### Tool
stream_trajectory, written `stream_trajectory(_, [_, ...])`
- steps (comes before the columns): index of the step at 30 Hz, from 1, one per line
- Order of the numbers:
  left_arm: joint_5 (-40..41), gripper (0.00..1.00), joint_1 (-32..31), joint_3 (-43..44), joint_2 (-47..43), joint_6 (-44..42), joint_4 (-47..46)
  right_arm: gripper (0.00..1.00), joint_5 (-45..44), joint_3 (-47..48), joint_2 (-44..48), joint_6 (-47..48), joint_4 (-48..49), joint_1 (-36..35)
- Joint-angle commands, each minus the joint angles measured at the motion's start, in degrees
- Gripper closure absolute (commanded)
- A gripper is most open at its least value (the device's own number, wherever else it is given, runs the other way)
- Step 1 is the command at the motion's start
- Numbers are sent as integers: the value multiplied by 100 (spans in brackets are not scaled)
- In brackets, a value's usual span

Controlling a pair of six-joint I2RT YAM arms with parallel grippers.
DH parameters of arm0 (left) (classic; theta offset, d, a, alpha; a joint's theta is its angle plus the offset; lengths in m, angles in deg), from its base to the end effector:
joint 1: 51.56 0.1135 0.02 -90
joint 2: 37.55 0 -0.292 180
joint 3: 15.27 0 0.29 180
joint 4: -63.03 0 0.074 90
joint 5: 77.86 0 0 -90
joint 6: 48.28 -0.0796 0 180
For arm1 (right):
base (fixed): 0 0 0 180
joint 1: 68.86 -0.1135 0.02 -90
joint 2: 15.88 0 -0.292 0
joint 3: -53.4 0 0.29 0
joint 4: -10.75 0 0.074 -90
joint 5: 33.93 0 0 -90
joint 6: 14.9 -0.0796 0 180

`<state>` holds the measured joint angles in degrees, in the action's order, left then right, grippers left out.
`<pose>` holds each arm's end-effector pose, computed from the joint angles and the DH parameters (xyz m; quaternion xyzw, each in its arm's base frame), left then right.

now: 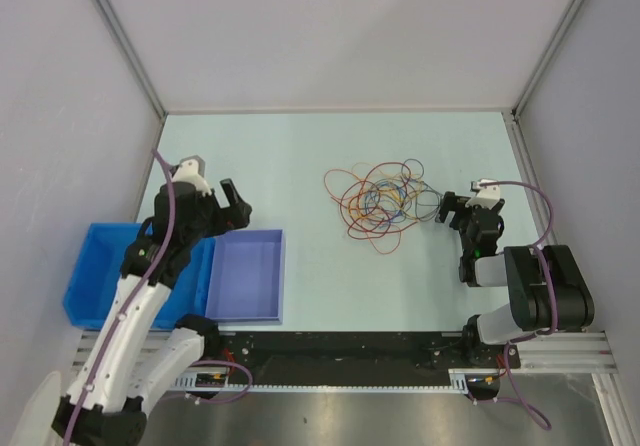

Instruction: Untangle the cables

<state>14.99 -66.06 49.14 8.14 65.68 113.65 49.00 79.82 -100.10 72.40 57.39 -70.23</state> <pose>0.2150 -0.0515 0.3344 -0.0841 0.8700 -0.1394 0.4655 0.2954 -0.0027 0.1290 0.0481 0.7705 -0.0251 0.6351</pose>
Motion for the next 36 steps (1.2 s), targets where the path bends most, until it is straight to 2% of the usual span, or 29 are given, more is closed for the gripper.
stream_trajectory(1, [136,0,-35,-535,-683,10,140,0,-40,125,-41,76,241,22])
stream_trajectory(6, [-398,0,-44,-939,-1552,108,-35,0,-40,125,-41,76,241,22])
stream_trajectory(9, [-417,0,-44,-1037,-1817,144,-115,0,-40,125,-41,77,232,14])
stream_trajectory(18, [-303,0,-62,-1002,-1678,266,79,0,-31,125,-41,68,241,22])
stream_trajectory(26, [127,0,-96,-958,-1599,389,228,0,-40,125,-33,77,241,14])
stream_trajectory(36, [216,0,-193,-958,-1756,407,219,0,-31,117,-33,76,232,22])
